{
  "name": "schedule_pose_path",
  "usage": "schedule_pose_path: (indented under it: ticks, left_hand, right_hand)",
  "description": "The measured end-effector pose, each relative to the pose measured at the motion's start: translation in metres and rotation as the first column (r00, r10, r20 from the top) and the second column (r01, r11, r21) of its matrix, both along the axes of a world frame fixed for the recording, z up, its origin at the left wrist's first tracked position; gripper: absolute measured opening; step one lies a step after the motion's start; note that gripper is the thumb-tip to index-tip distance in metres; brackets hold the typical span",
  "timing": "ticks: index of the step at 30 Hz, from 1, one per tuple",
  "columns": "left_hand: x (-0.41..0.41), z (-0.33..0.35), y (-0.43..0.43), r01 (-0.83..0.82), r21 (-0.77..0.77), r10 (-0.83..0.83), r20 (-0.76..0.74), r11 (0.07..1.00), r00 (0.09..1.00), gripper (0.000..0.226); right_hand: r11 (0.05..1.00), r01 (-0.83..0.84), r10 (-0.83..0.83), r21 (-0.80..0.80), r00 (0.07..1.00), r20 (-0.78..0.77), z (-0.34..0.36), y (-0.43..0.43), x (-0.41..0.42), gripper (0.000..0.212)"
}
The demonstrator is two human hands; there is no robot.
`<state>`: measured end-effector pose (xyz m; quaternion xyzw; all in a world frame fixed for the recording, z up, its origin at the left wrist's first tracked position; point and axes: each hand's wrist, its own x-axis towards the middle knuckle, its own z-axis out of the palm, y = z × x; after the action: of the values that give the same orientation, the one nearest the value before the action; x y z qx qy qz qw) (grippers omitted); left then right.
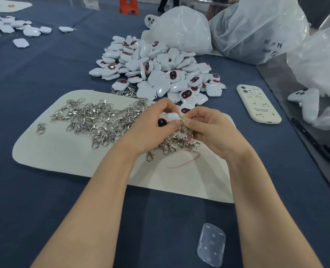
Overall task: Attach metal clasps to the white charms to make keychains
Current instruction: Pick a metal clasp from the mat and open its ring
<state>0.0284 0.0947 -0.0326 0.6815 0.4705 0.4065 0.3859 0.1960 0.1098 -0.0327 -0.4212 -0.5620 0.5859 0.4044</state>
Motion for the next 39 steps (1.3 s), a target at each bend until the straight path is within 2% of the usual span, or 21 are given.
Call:
schedule_pose_path:
  ticks: [5,10,14,17,21,23,26,29,35,39]
  left_hand:
    - [-0.003,-0.002,0.000,0.010,0.009,-0.011,0.030,1.000,0.999,0.014]
    - [0.007,0.001,-0.002,0.066,0.036,-0.068,0.063,0.997,0.996,0.018]
    - [-0.003,-0.001,0.002,-0.006,-0.026,0.009,0.109,1.000,0.994,0.016]
    - [-0.007,-0.006,0.005,-0.089,-0.059,0.094,0.087,0.994,0.992,0.018]
    - [0.000,-0.008,0.005,-0.117,-0.045,0.120,0.065,0.992,0.991,0.031]
    - [0.002,-0.008,0.006,-0.146,-0.040,0.147,0.021,0.988,0.989,0.027]
    - [0.006,-0.006,0.006,-0.142,-0.040,0.143,0.005,0.989,0.990,0.008]
    - [0.006,-0.007,0.006,-0.159,-0.001,0.159,-0.040,0.987,0.987,0.008]
    - [0.008,-0.009,0.008,-0.244,0.014,0.244,-0.069,0.970,0.967,0.014]
    - [0.008,-0.010,0.008,-0.256,0.132,0.274,-0.140,0.957,0.951,0.008]
  right_hand:
    - [0.997,-0.035,0.026,-0.074,0.993,-0.118,-0.002,-0.001,-0.002,0.011]
    - [0.998,-0.007,0.000,-0.070,0.996,-0.091,-0.005,0.000,-0.005,0.017]
    - [0.994,0.093,-0.097,-0.049,0.992,-0.085,-0.008,0.000,-0.005,0.014]
    - [0.991,0.135,-0.135,-0.012,0.983,-0.123,-0.006,0.000,-0.002,0.011]
    - [0.993,0.098,-0.097,0.068,0.995,-0.018,-0.003,0.000,-0.005,0.014]
    - [0.987,0.100,-0.109,0.128,0.992,0.060,-0.001,0.000,-0.008,0.013]
    - [0.971,0.131,-0.165,0.201,0.973,0.164,0.001,0.000,-0.012,0.008]
    - [0.961,0.162,-0.211,0.224,0.953,0.217,0.000,0.000,-0.015,0.009]
    - [0.964,0.144,-0.203,0.225,0.943,0.263,-0.001,-0.001,-0.020,0.016]
    - [0.944,0.163,-0.258,0.285,0.904,0.340,-0.002,0.001,-0.021,0.017]
